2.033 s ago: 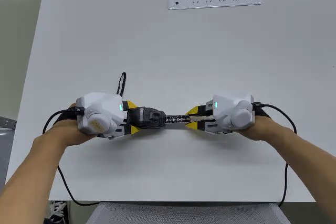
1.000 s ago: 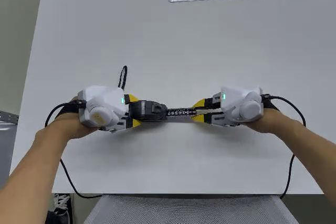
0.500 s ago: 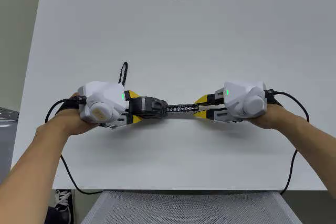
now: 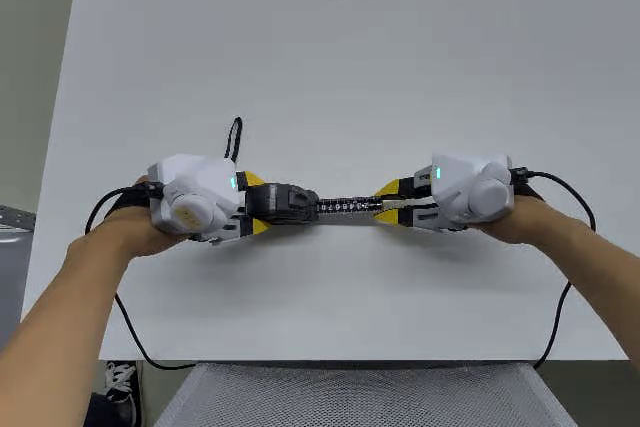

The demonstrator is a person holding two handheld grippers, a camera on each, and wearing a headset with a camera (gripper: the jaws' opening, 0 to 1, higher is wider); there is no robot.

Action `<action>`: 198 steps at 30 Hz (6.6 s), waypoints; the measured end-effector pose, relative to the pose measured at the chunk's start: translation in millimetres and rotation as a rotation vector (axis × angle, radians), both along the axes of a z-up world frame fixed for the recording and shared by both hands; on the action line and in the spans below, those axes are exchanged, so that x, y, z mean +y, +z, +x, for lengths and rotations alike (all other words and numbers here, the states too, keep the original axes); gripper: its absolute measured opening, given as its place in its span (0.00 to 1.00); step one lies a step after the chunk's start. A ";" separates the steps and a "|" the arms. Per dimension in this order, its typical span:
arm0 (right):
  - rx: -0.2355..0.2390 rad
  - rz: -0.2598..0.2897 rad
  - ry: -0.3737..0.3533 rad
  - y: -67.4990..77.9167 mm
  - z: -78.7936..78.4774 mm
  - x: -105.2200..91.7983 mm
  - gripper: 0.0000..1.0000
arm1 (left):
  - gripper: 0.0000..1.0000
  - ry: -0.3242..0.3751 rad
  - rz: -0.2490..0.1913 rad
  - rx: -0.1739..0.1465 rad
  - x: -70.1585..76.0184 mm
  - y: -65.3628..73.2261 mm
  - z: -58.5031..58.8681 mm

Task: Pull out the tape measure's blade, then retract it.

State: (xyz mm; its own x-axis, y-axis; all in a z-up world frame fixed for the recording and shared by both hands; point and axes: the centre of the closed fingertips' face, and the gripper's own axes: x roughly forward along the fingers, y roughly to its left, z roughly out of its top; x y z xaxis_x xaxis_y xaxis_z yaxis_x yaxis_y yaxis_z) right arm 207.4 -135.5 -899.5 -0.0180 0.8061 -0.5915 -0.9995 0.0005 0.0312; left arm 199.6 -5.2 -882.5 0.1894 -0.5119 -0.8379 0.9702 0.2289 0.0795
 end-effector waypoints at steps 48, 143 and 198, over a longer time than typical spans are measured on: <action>0.008 -0.013 -0.012 1.3 1.3 -29.9 0.10 | 0.27 0.000 0.002 0.001 -2.6 -0.1 0.1; 0.000 -0.041 -0.039 8.4 8.7 -81.4 0.10 | 0.27 -0.008 0.018 0.004 -3.3 -2.0 1.2; 0.016 -0.081 -0.081 1.8 10.8 -123.1 0.10 | 0.27 -0.025 0.035 0.006 -5.8 -1.2 0.4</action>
State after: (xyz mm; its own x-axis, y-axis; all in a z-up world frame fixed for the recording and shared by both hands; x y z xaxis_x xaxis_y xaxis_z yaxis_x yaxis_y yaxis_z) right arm 218.2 -258.6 -897.8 0.0356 0.7547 -0.6551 -0.9955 0.0846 0.0434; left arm 199.9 -11.0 -883.8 0.1717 -0.4862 -0.8568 0.9760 0.2022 0.0809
